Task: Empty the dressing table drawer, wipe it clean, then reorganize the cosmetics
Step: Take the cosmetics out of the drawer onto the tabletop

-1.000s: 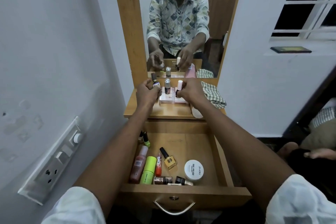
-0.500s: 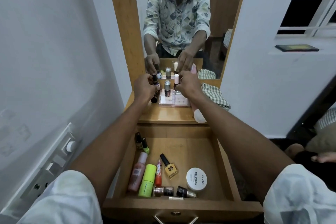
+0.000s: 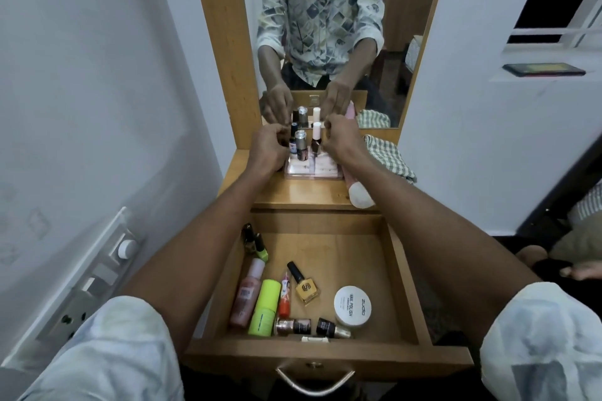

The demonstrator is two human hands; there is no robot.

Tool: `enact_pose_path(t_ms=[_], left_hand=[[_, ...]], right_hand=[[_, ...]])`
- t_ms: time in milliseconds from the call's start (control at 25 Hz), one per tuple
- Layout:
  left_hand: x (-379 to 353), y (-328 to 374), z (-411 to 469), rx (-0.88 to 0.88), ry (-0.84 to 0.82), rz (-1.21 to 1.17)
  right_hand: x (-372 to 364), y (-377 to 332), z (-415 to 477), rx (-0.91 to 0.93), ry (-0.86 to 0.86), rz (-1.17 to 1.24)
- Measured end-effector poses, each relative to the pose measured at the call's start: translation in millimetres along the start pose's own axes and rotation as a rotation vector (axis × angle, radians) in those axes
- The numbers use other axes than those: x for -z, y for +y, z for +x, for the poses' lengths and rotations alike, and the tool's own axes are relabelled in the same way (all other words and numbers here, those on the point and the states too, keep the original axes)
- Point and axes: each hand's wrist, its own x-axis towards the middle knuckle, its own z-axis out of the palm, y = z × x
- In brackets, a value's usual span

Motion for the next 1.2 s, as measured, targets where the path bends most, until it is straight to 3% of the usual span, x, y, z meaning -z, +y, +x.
enact_pose_path(t_ms=[120,200,240,320,360,440,520,600,840,1080,1200], left_hand=[[25.6,14.5,-37.2,-0.004,0.111,0.033],[44.0,21.2,-69.4,0.034,-0.011,0.040],[47.2,20.0,-84.6,0.079,-0.163,0.077],[40.6,5.1,-117.2,0.228,-0.456,0.253],[33.4,-7.4,-131.1,0.290,-0.483,0.336],[19.3,-37.1,-151.8,0.287,-0.334,0.392],[11.4,-59.9,-157.0,0.200,-0.165,0.343],[11.2,-65.4,-158.4,0.210,-0.104,0.318],[-10.9,-70.9,-155.9,0.147,-0.136,0.530],[-17.2,-67.6,-151.9,0.163,-0.160,0.469],[-1.6,-47.1,-142.3,0.183,-0.185,0.404]], right_hand=[[18.2,-2.9,-27.0,0.078,0.116,0.010],[34.4,-8.8,-65.2,0.187,0.154,0.064],[39.2,-11.7,-87.6,0.208,0.072,0.115],[31.3,-16.4,-131.1,0.146,-0.268,0.080],[16.7,-15.6,-147.4,0.120,-0.434,-0.049],[-16.7,-13.0,-171.5,0.064,-0.655,-0.265],[-40.9,-12.6,-185.1,-0.014,-0.732,-0.303],[-54.2,-14.6,-191.5,-0.047,-0.713,-0.311],[-62.9,-9.1,-192.9,-0.034,-0.641,-0.385],[-41.7,0.1,-189.9,-0.105,-0.598,-0.197],[-14.5,-15.2,-177.7,-0.018,-0.517,-0.080]])
